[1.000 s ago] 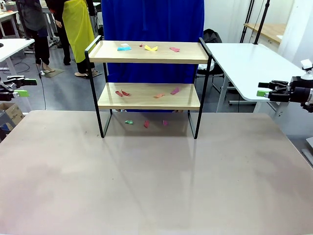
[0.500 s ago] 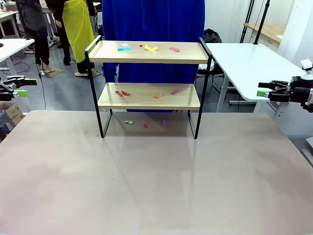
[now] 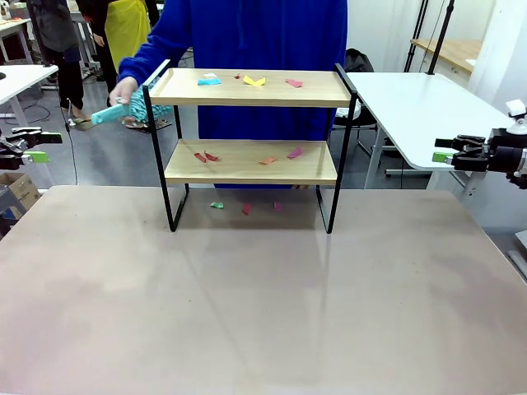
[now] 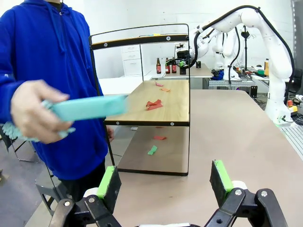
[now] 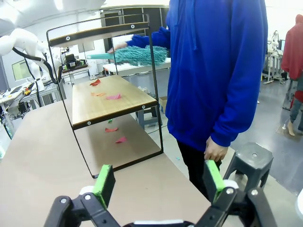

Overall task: Clean the shelf.
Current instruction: Pick up the Duster handed by the human.

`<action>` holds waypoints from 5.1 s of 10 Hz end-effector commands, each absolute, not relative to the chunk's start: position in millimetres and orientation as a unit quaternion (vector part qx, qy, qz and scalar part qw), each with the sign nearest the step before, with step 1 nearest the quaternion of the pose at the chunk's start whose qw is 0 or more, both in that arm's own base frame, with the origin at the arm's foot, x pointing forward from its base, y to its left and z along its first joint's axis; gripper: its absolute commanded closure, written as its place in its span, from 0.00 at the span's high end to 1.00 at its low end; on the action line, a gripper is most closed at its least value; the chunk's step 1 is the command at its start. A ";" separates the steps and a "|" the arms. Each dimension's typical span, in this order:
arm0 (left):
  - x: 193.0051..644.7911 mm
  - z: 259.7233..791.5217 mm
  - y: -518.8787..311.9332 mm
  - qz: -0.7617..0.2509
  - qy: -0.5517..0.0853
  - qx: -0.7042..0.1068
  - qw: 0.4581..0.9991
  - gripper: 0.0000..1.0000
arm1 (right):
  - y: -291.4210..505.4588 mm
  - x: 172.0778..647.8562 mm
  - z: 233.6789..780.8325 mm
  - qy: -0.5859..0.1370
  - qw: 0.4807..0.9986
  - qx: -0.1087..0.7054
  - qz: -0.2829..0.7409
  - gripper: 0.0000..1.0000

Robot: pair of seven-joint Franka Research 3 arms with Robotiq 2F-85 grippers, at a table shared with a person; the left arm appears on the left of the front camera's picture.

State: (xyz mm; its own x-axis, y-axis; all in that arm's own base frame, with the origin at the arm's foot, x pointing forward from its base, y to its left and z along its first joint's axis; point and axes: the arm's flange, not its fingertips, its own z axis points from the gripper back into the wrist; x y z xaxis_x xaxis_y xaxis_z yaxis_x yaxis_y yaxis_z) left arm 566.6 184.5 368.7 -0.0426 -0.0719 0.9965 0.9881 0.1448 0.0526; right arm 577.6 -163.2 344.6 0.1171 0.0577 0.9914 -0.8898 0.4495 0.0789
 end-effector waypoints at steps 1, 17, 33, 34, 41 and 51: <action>564.9 371.9 184.1 -0.495 -0.528 -0.432 0.538 1.00 | -161.9 576.1 346.0 -0.558 0.643 0.372 0.370 1.00; 536.2 436.7 178.1 -0.422 -0.495 -0.375 0.661 1.00 | -161.9 576.1 346.0 -0.558 0.643 0.372 0.370 1.00; 446.5 576.7 13.4 -0.265 -0.386 -0.140 0.872 1.00 | -161.9 576.1 346.0 -0.558 0.643 0.372 0.370 1.00; 437.5 588.1 1.3 -0.240 -0.379 -0.117 0.886 1.00 | -161.9 576.1 346.0 -0.558 0.643 0.372 0.370 1.00; 453.6 577.5 -61.4 -0.135 -0.320 -0.022 0.938 1.00 | -161.9 576.1 346.0 -0.558 0.643 0.372 0.370 1.00; 466.0 557.3 -73.4 -0.120 -0.300 0.001 0.946 0.40 | -161.9 576.1 346.0 -0.558 0.643 0.372 0.370 1.00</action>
